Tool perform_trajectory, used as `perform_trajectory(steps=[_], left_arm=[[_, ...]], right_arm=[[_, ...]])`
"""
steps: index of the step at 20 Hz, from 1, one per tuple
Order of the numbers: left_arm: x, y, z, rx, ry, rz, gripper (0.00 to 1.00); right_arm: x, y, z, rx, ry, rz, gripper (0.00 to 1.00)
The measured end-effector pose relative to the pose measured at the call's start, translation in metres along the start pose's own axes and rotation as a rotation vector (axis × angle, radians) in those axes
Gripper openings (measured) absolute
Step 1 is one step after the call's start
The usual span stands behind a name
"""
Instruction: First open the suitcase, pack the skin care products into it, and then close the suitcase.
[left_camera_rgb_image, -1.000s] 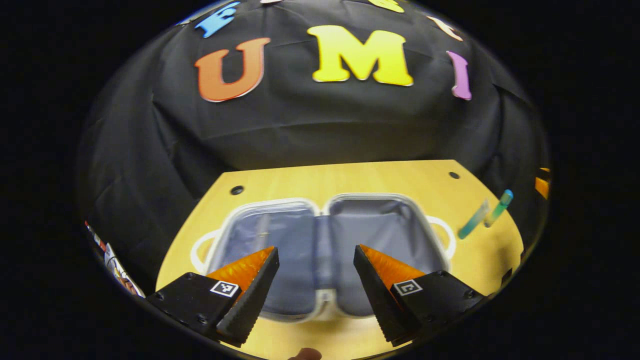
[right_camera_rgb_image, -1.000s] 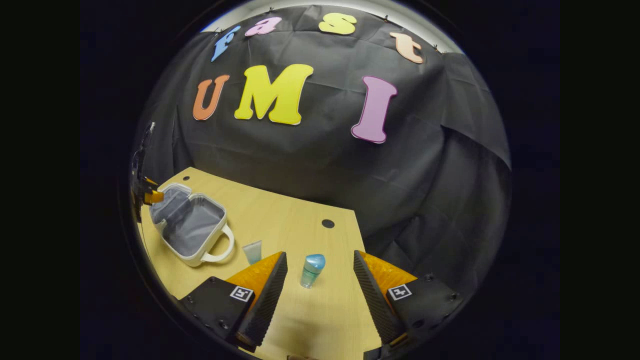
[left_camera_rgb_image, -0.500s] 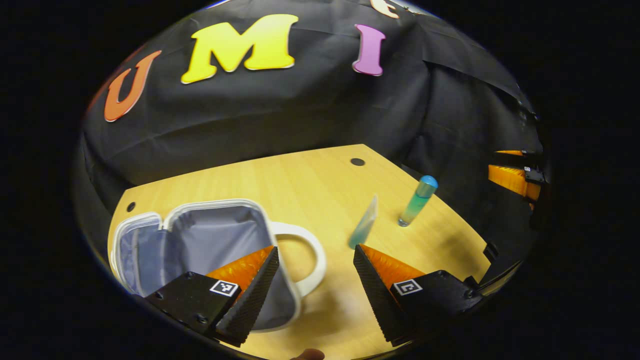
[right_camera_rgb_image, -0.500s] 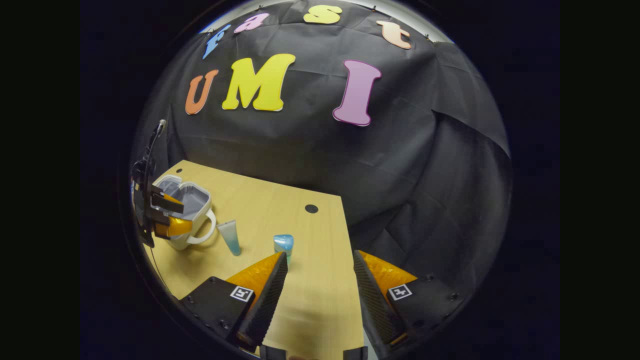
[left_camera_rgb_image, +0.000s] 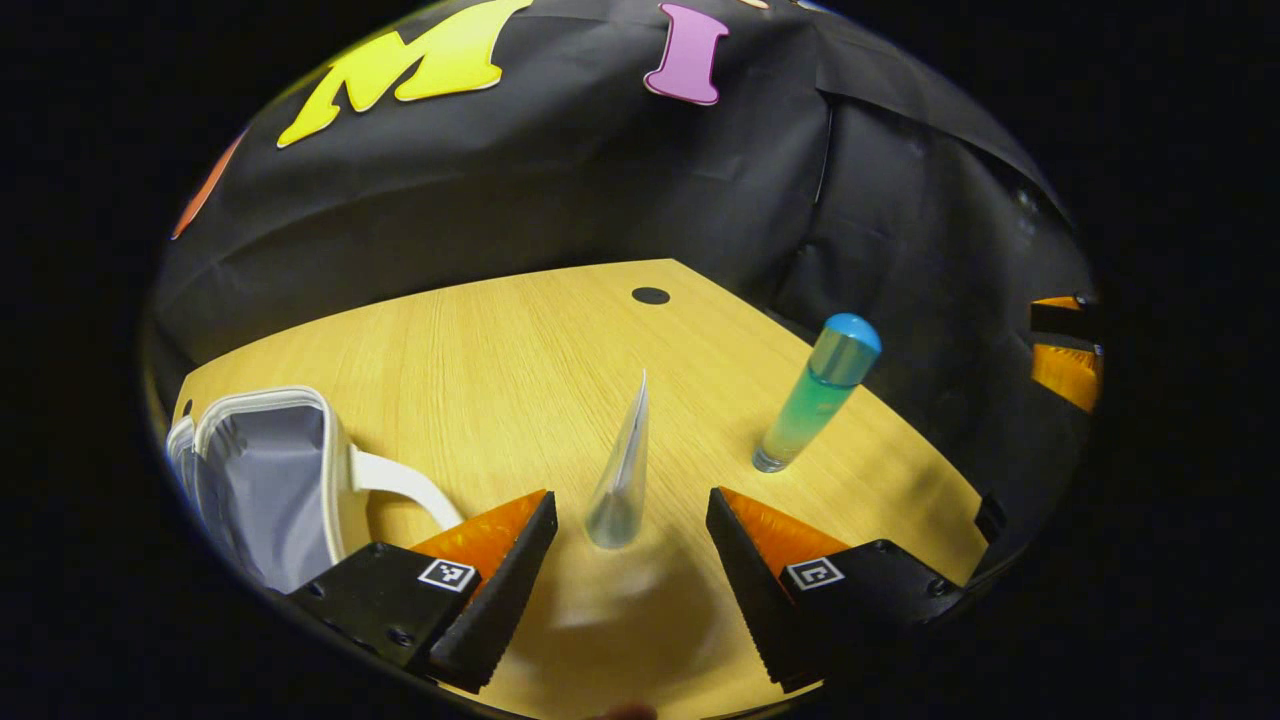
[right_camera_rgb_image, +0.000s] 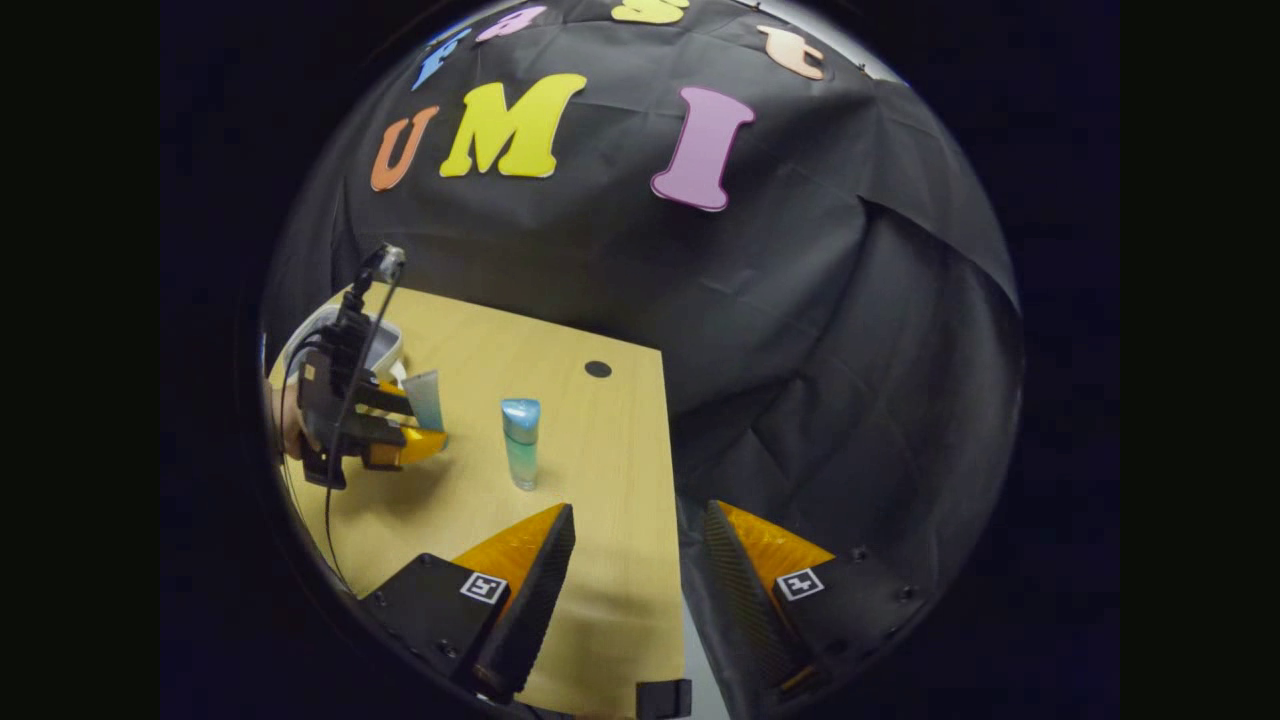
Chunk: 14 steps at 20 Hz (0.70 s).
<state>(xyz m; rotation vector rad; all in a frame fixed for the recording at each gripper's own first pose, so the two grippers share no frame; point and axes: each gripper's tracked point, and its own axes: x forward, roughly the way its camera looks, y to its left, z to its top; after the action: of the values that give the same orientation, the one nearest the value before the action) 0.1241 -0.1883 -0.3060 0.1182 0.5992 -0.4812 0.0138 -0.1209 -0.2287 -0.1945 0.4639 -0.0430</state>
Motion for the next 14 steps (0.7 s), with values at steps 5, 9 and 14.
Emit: perform_trajectory(steps=[5,9,14], left_arm=[[0.026,0.007,-0.012,-0.01,0.033,0.043,0.9],[0.026,0.014,-0.008,-0.05,0.027,0.082,0.54],[0.008,0.005,-0.011,-0.124,0.029,0.091,0.42]], right_arm=[[0.012,-0.004,-0.016,-0.055,0.021,0.038,0.78],[0.025,0.01,-0.01,-0.079,0.011,0.107,0.78],[0.062,0.059,0.019,-0.045,-0.012,0.217,0.79]])
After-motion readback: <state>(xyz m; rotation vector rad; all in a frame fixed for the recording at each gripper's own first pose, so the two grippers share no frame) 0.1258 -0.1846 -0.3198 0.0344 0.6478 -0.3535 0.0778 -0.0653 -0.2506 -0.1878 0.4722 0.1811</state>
